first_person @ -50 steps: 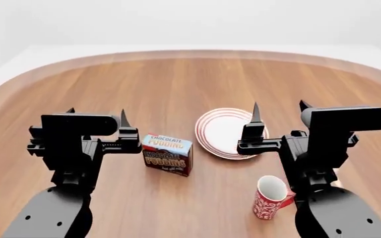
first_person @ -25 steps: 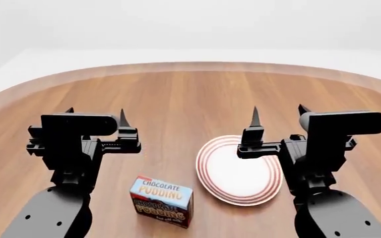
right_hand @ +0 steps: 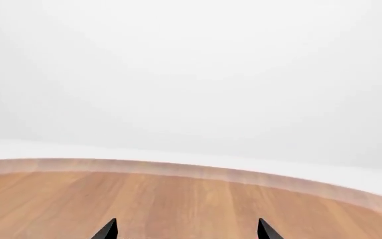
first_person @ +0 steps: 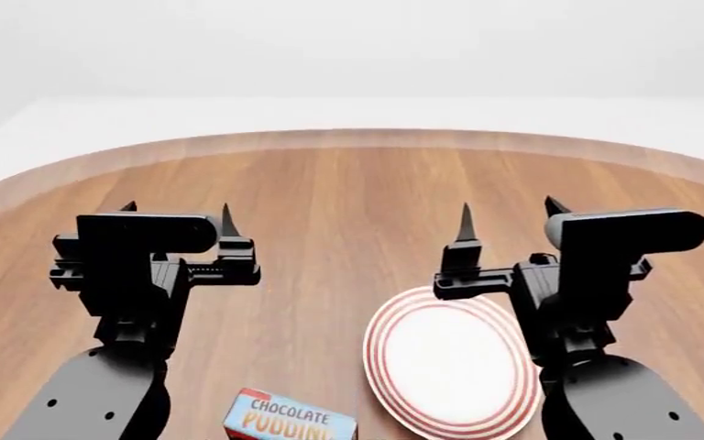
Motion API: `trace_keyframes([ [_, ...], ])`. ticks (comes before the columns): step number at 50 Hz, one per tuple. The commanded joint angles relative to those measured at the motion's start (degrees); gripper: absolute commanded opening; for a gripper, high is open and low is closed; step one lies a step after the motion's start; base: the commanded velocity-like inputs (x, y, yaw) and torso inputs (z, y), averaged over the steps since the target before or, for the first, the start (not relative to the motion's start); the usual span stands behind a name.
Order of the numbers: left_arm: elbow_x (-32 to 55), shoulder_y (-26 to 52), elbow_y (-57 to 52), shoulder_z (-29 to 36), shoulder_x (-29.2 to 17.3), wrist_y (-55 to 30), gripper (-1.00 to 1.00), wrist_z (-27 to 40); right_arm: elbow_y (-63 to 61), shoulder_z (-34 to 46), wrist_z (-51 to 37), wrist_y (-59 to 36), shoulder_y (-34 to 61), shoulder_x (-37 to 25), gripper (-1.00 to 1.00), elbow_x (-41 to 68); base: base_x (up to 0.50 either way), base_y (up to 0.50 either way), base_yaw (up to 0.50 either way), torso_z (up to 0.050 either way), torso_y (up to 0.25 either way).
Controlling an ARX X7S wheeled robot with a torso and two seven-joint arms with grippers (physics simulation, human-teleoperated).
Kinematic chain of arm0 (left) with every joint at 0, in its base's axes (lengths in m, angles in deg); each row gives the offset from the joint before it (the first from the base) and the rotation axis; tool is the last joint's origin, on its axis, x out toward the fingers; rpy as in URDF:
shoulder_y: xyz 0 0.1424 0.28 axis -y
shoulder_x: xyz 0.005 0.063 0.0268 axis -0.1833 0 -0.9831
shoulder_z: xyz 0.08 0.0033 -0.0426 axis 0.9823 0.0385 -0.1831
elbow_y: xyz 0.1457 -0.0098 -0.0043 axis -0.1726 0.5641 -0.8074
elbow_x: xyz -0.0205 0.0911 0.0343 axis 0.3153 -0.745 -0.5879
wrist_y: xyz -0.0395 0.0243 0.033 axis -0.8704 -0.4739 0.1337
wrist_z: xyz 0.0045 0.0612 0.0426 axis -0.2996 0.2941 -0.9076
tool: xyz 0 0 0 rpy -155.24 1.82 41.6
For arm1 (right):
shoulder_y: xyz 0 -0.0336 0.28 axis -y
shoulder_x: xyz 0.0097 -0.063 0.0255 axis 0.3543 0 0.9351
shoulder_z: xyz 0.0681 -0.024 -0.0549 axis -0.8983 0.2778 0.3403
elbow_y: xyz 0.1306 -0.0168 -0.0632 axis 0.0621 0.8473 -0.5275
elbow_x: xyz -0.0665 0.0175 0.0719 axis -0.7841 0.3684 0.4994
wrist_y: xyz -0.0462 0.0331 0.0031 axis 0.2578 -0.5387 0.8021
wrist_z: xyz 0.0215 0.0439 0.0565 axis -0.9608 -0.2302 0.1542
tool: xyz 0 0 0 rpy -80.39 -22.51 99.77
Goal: Put the chocolate pudding to the right of the plate.
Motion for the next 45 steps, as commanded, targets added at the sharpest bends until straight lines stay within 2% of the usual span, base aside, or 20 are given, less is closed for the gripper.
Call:
trace_keyframes([
  [1,0.35,-0.03,0.14,0.06,-0.25,0.15,1.00,0.29,-1.41,0.96,0.40,-1.40,0.55,-0.95,1.00,0.94,0.00,0.00,0.00,0.000,0.000],
  [2,0.27,-0.18,0.93,0.38,-0.35,0.70,1.00,0.13,-1.22,-7.64,-8.20,-9.99,9.15,-9.54,1.00,9.54,0.00,0.00,0.00,0.000,0.000],
  [3,0.25,-0.21,1.12,0.44,-0.35,0.86,1.00,0.16,1.84,0.96,-16.79,-5.28,17.74,-18.14,1.00,18.13,0.00,0.00,0.00,0.000,0.000],
  [4,0.26,-0.25,1.25,0.48,-0.36,1.00,1.00,0.17,1.25,9.55,-25.39,-6.20,26.34,-26.73,1.00,26.72,0.00,0.00,0.00,0.000,0.000],
  [5,0.31,-0.26,1.26,0.49,-0.37,0.98,1.00,0.18,1.33,13.75,-33.98,-6.28,26.77,-29.78,1.00,35.32,0.00,0.00,0.00,0.000,0.000],
  [6,0.34,-0.26,1.22,0.51,-0.38,0.96,1.00,0.22,1.23,13.89,-38.18,-6.41,26.86,-29.78,1.00,43.91,0.00,0.00,0.00,0.000,0.000],
  [9,0.47,-0.30,1.13,0.54,-0.44,0.96,1.00,0.26,1.25,14.17,-37.94,-6.50,26.82,-29.73,1.00,69.70,0.00,0.00,0.00,0.000,0.000],
  [10,0.50,-0.30,1.13,0.55,-0.45,0.96,1.00,0.29,1.25,14.18,-37.94,-6.48,26.82,-29.74,1.00,72.59,0.00,0.00,0.00,0.000,0.000],
  [20,0.83,-0.26,1.13,0.75,-0.59,0.90,1.00,0.55,1.21,15.12,-38.25,-7.27,28.07,-30.07,1.00,74.04,0.00,0.00,0.00,0.000,0.000],
  [45,1.57,-0.26,1.80,0.96,-1.06,1.39,1.00,1.03,6.55,23.59,-42.45,-13.93,41.38,-31.60,1.00,90.63,0.00,0.00,0.00,0.000,0.000],
])
